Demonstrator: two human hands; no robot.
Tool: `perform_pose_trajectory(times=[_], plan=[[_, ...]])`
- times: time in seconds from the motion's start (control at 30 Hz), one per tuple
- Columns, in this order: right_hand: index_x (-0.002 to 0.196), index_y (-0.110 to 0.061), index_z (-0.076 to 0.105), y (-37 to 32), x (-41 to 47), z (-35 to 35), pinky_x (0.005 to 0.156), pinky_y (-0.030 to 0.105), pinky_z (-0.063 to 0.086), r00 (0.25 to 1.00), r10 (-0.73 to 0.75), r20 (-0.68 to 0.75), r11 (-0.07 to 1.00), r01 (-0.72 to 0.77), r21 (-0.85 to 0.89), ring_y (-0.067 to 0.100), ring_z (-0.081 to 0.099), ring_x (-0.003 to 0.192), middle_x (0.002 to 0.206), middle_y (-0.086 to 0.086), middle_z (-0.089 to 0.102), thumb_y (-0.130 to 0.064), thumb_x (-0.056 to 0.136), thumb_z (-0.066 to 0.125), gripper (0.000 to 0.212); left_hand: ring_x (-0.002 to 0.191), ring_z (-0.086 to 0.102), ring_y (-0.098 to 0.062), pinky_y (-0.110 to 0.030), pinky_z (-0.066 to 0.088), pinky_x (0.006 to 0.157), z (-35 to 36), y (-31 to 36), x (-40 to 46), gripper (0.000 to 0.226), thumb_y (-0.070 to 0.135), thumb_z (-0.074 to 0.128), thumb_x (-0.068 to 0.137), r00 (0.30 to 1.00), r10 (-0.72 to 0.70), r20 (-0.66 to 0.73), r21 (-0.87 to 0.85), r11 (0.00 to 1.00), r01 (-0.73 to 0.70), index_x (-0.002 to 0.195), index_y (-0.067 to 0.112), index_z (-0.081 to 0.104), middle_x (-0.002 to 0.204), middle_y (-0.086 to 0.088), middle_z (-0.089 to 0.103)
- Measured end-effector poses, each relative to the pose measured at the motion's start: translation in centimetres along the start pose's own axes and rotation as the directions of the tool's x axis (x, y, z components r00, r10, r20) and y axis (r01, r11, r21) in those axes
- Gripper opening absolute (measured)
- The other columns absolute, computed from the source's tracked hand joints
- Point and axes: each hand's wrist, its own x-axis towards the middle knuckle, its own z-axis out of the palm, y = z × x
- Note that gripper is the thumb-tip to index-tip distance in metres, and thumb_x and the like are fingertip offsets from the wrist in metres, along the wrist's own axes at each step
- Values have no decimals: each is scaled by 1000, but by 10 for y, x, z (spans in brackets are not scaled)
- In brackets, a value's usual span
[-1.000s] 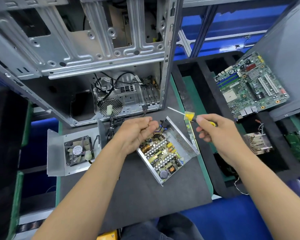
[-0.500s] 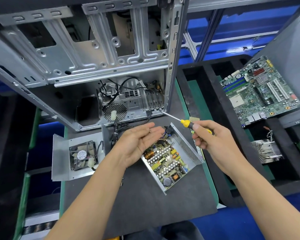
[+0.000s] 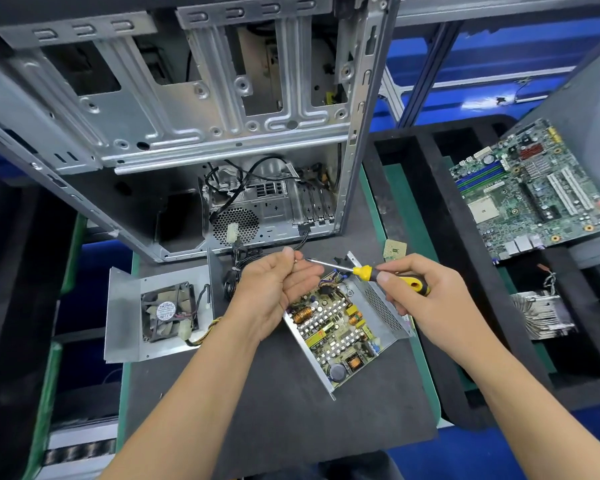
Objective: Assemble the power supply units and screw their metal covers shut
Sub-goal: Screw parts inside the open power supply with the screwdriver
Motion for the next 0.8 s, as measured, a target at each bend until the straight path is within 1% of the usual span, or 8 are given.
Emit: perform_pose_trajectory(times=[0.07,0.13,0.2,0.3,0.4,0.53,0.67,0.8], plan=[[89,-28,74,-4,-2,3,66,42,51,1000,-9,-7,999,9,-31,12,57,59,71,-5,69,-27,86,72,3,79,76,-23,-24,59,60,2,-1,0,22,18,52,101,1000,16,-3,11,1000,-16,94,-1,62,84,-17,76],[88,-29,74,-5,-3,5,67,45,52,1000,-6,-9,999,6,-40,12,57,60,70,-5,68,-29,86,72,3,79,76,-24,-24,59,61,2,-1,0,22,17,52,100,1000,23,-5,22,999,-23,93,-1,62,85,-18,75],[87,-30,74,-6,-2,5,69,43,53,1000,5,-18,998,-6,-56,11,57,62,69,-9,67,-29,87,72,2,80,76,-24,-24,59,61,3,-2,0,22,17,52,100,1000,26,-2,28,999,-26,94,-2,62,86,-18,75],[85,-33,75,-6,-1,5,66,36,50,1000,-5,-21,995,3,-104,10,56,63,72,-10,68,-32,86,72,3,80,76,-25,-24,59,61,2,-2,1,22,17,53,99,999,33,-2,38,999,-33,94,-2,62,86,-19,75],[84,-35,75,-7,0,4,66,35,50,1000,-15,-13,990,13,-139,18,59,69,78,-6,70,-32,86,72,5,79,76,-25,-24,59,61,2,-4,2,22,16,53,99,999,44,1,60,997,-44,93,-2,62,84,-19,75],[84,-37,75,-9,2,3,64,31,47,1000,-28,6,986,28,-165,9,55,63,74,-11,68,-35,86,72,3,79,76,-25,-23,59,61,1,-5,1,21,16,53,100,999,53,3,87,995,-53,93,-2,63,83,-18,75],[82,-36,76,-15,3,1,62,33,46,999,-26,20,982,29,-187,24,56,66,69,-3,66,-40,83,71,6,79,76,-25,-22,59,60,2,-5,1,20,14,54,99,998,60,-1,119,991,-59,94,-3,63,82,-19,75],[77,-36,76,-22,4,-1,62,36,48,999,-17,32,978,23,-206,29,58,66,63,1,64,-45,82,69,12,77,76,-25,-21,59,59,2,-6,0,19,13,53,100,997,81,12,162,983,-82,93,-2,63,81,-19,75]])
